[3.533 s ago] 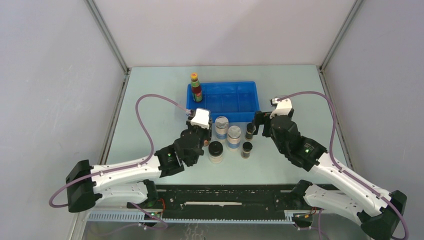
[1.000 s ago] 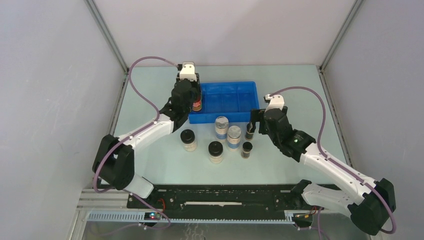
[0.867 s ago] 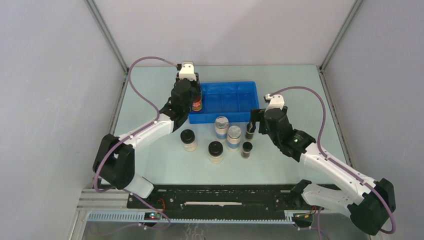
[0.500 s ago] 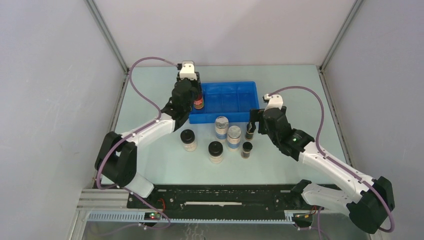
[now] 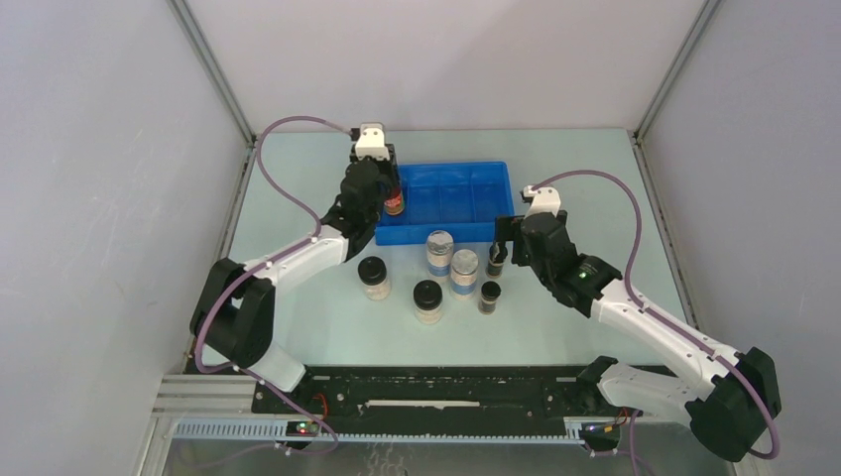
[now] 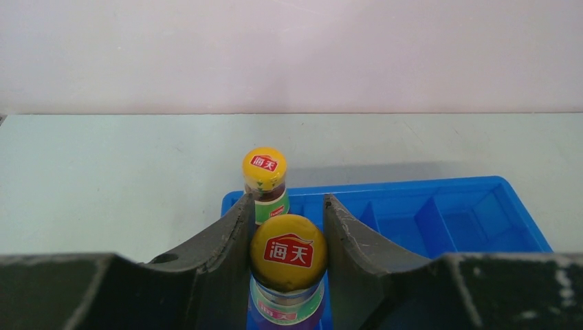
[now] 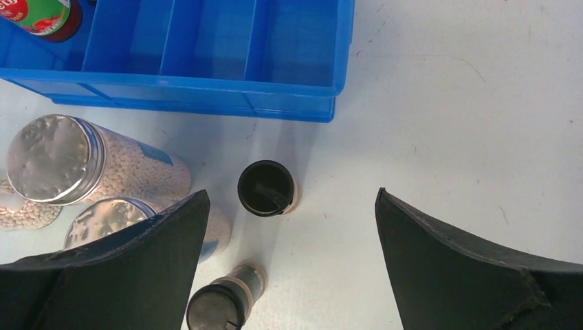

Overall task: Organize the condiment bottles
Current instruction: Place the bottle in the storage box.

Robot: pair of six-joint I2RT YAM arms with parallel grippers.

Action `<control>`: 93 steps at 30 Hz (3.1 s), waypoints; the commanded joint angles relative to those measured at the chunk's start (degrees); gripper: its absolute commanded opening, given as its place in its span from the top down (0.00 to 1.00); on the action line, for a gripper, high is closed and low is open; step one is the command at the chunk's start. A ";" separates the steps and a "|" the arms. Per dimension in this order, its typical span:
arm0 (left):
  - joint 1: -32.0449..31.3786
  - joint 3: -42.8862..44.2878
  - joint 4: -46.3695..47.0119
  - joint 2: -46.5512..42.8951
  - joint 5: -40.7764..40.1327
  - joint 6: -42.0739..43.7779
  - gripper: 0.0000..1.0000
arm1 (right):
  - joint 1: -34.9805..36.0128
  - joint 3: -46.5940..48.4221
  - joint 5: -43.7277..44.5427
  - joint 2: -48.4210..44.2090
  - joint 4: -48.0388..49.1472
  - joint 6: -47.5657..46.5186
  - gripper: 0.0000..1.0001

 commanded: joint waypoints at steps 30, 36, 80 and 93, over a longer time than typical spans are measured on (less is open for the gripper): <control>0.99 -3.07 9.38 1.51 -2.09 0.68 1.00 | -0.65 -0.04 -0.74 0.26 1.11 1.31 0.01; 0.99 -3.18 9.37 1.77 -2.82 0.20 1.00 | -0.62 -0.05 -0.63 0.18 1.06 1.35 0.01; 0.91 -4.20 7.64 2.61 -1.96 -4.76 0.57 | -0.36 -0.01 -0.27 -0.90 0.68 1.22 0.01; 0.74 -4.73 6.64 2.74 -2.91 -4.44 0.37 | -0.09 -0.03 0.22 -1.09 0.31 1.48 0.01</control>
